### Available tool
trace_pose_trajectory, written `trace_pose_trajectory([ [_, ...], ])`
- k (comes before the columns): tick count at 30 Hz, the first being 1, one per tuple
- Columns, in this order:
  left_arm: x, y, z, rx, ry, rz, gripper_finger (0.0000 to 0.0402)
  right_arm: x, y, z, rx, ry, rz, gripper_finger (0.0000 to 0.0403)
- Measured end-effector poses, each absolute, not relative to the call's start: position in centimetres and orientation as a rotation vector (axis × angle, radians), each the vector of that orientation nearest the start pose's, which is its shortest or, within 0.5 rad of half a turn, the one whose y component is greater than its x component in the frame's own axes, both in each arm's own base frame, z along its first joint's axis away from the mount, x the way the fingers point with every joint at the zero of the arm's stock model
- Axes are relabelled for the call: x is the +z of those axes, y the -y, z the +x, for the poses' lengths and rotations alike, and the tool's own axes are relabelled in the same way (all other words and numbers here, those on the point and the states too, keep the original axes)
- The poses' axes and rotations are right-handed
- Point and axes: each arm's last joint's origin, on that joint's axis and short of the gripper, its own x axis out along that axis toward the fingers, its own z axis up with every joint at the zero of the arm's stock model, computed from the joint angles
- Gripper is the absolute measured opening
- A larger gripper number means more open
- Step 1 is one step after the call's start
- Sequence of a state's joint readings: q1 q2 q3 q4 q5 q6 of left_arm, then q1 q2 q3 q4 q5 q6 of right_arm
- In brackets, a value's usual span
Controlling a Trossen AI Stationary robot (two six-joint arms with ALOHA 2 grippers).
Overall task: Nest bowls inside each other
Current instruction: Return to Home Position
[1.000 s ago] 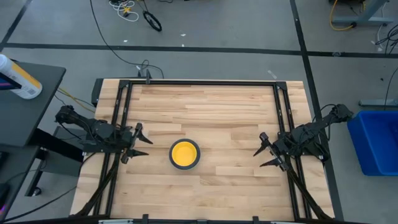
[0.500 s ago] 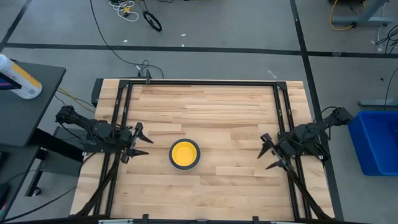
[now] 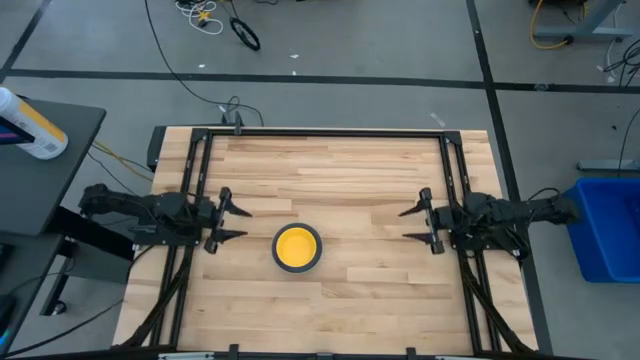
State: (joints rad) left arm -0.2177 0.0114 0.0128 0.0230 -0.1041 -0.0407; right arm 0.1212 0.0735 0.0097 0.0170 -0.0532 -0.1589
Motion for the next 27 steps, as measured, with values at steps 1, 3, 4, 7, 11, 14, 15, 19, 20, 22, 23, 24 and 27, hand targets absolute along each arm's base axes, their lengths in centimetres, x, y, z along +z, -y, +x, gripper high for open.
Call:
trace_pose_trajectory([
  [1, 16.8, 1.6, 9.7, -0.094, 0.011, -0.042, 0.0247, 16.2, -1.2, 10.1, 0.156, -0.04, -0.164, 0.0269],
  [3, 16.6, 1.1, 9.9, -0.052, -0.014, -0.038, 0.0247, 16.1, -0.8, 10.2, 0.117, -0.057, -0.174, 0.0264],
  [4, 16.5, 0.8, 10.0, -0.033, -0.028, -0.034, 0.0247, 16.0, -0.5, 10.3, 0.097, -0.066, -0.176, 0.0262],
  [7, 16.1, 0.0, 10.3, 0.022, -0.072, -0.025, 0.0247, 15.9, 0.1, 10.4, 0.04, -0.087, -0.177, 0.0254],
  [11, 15.8, -1.0, 10.4, 0.087, -0.106, 0.0, 0.0247, 15.9, 0.8, 10.4, -0.009, -0.095, -0.179, 0.0244],
  [14, 15.8, -1.6, 10.4, 0.128, -0.112, 0.01, 0.0247, 15.9, 1.3, 10.4, -0.039, -0.092, -0.177, 0.0237],
  [15, 15.8, -1.8, 10.4, 0.131, -0.109, 0.021, 0.0247, 15.9, 1.5, 10.3, -0.042, -0.09, -0.175, 0.0236],
  [19, 16.0, -2.4, 10.2, 0.101, -0.087, 0.028, 0.0247, 16.1, 1.8, 10.3, -0.023, -0.074, -0.16, 0.0229],
  [20, 16.0, -2.6, 10.2, 0.096, -0.084, 0.029, 0.0247, 16.1, 1.9, 10.3, -0.014, -0.071, -0.155, 0.0228],
  [22, 16.1, -2.8, 10.1, 0.077, -0.075, 0.032, 0.0247, 16.1, 1.9, 10.3, 0.004, -0.069, -0.144, 0.0225],
  [23, 16.2, -2.9, 10.1, 0.054, -0.063, 0.037, 0.0247, 16.1, 1.9, 10.3, 0.018, -0.072, -0.142, 0.0223],
  [24, 16.3, -2.9, 10.0, 0.025, -0.05, 0.039, 0.0247, 16.0, 1.9, 10.3, 0.026, -0.074, -0.139, 0.0222],
  [27, 16.6, -2.9, 9.8, -0.032, -0.01, 0.04, 0.0247, 16.0, 1.9, 10.4, 0.033, -0.081, -0.123, 0.0217],
])
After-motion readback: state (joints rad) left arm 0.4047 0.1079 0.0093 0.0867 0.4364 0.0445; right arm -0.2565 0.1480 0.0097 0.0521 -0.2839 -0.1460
